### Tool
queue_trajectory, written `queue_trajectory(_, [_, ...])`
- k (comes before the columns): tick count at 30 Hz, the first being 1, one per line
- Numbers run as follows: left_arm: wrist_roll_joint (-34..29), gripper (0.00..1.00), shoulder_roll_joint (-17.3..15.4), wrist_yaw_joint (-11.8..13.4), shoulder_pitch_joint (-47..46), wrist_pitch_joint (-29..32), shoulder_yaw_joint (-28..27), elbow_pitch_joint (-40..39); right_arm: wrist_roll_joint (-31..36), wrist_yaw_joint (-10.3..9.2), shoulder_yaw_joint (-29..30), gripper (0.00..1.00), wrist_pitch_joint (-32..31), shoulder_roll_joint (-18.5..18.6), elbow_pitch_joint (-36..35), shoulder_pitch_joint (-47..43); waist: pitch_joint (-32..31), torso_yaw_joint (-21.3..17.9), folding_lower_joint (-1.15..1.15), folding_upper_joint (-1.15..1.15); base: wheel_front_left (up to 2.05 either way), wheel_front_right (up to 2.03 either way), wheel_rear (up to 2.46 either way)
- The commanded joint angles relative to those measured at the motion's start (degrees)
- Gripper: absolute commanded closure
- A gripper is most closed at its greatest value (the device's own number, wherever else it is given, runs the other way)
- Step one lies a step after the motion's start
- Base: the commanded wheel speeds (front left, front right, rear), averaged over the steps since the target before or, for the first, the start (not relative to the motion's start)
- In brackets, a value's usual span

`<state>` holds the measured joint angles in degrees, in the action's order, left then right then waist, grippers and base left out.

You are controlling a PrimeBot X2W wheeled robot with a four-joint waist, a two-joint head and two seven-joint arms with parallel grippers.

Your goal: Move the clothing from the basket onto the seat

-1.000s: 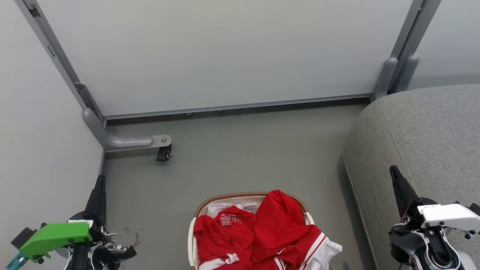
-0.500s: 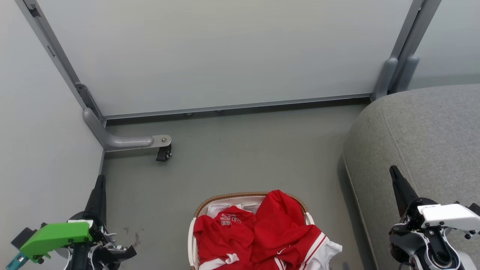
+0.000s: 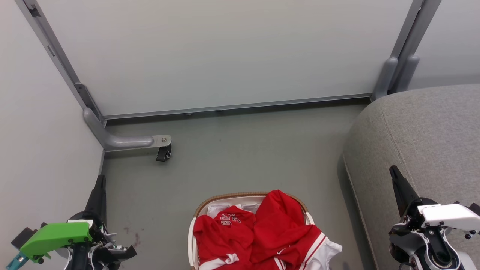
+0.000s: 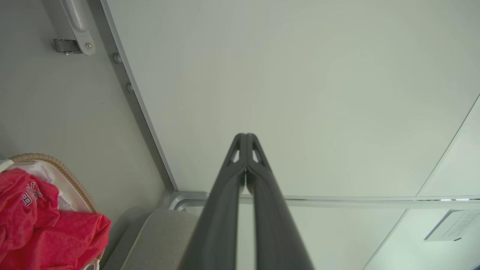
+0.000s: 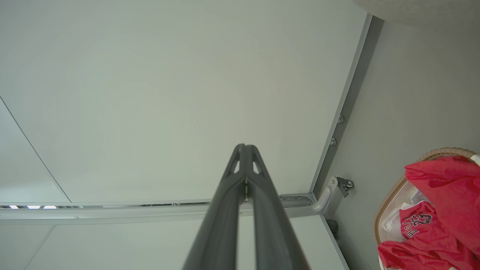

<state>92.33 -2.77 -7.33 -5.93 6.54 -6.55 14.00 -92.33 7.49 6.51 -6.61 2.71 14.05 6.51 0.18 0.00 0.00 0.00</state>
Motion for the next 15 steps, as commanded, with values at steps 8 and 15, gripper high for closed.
queue_trajectory(8, [0.2, 1.0, -0.2, -0.4, -0.6, 0.1, -0.1, -0.1, -0.2, 0.0, 0.1, 1.0, 0.0, 0.4, -0.2, -0.6, 0.0, 0.0, 0.0, 0.0, 0.0, 0.0, 0.0])
queue_trajectory(15, [0.0, 0.0, 0.2, 0.1, 0.7, -0.1, 0.2, 1.3, 0.0, -0.01, -0.1, 0.0, 0.0, -0.4, 1.3, -0.4, 0.0, 0.0, 0.0, 0.0, 0.0, 0.0, 0.0])
